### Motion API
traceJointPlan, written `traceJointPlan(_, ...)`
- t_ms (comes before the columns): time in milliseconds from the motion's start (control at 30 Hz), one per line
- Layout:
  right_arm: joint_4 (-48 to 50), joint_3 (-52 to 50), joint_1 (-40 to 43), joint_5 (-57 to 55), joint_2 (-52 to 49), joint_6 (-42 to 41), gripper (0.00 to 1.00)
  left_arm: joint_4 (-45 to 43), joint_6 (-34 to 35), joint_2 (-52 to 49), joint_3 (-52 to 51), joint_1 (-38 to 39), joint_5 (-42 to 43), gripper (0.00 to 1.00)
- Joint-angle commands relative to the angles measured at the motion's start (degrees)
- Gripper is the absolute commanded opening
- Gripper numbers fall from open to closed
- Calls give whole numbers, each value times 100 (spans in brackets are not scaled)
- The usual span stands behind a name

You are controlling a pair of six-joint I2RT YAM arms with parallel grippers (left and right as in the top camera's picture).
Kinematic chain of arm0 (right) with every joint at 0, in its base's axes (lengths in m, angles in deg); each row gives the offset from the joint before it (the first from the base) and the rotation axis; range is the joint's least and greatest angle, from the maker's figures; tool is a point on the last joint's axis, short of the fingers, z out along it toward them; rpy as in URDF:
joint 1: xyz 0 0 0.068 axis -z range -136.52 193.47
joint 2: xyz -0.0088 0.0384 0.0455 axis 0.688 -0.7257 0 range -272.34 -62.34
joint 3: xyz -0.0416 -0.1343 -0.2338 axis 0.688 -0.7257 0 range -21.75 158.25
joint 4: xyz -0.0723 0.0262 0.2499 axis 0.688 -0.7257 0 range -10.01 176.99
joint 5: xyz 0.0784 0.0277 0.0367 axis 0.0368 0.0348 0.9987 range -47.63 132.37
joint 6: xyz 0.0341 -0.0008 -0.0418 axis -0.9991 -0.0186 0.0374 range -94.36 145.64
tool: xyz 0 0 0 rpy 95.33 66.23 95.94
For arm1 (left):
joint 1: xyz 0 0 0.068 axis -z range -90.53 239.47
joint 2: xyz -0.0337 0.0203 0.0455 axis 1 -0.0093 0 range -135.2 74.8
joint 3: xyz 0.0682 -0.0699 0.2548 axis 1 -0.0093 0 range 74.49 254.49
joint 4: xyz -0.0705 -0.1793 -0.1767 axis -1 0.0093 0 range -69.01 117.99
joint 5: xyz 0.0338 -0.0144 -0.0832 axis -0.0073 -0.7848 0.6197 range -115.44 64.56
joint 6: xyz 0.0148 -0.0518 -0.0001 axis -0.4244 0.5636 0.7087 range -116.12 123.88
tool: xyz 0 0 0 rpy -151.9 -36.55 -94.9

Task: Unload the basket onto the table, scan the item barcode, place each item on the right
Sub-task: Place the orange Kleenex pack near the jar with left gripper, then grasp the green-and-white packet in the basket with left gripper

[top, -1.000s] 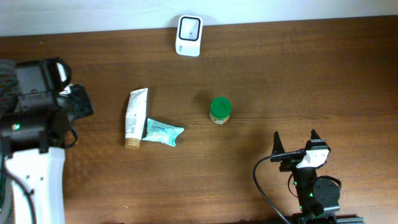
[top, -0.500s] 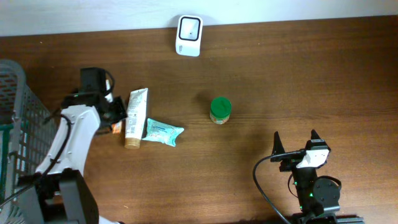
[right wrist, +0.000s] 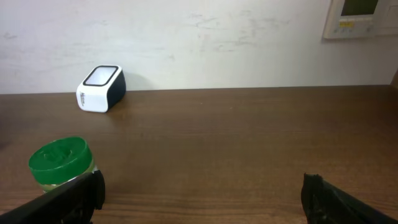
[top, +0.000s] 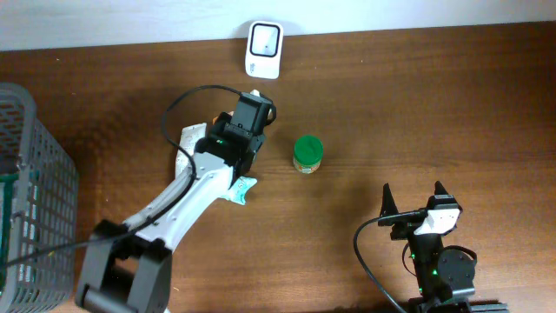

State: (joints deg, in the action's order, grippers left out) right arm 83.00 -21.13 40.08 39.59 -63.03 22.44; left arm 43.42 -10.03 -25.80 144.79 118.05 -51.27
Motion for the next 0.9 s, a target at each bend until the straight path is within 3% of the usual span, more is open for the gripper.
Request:
traceJointPlan(0,-35,-31,44,-50,33,-20,98,-76,-509,-219,79,-13,-225,7)
traceJointPlan(100,-35,-31,44,-50,33,-20,98,-81,-509,-227,79,-13,-254,59)
traceJointPlan(167,-35,-31,44,-50,33,-20,98,-245,-503,-203,96,-24,-326,100)
traceJointPlan(333,-35,-31,44,-50,33,-20,98,1047,350,863,1471,-332,-466,99)
traceJointPlan(433,-35,-31,44,-50,33,-20,98,2070,887,1816,2286,-1147,-468,99)
traceJointPlan(500,-35,-31,44,-50,33,-20,98,2354,1491,2393,2341,-2258,-466,100)
traceJointPlan(567,-35,-31,44,-50,33,-20,98,2570,1788,2640,2339,-3600,-466,92)
traceJointPlan(700,-35,-31,44,-50,33,-20,98,2651,2192,2420,2229,-5877,-55,95)
traceJointPlan(767,-35,-31,44,-50,33,-20,98,2789,2179,2164,2173,-6478,564,94)
traceJointPlan(867,-35,-31,44,-50,33,-20,99,2824,1797,1696,1862,-6760,658,95)
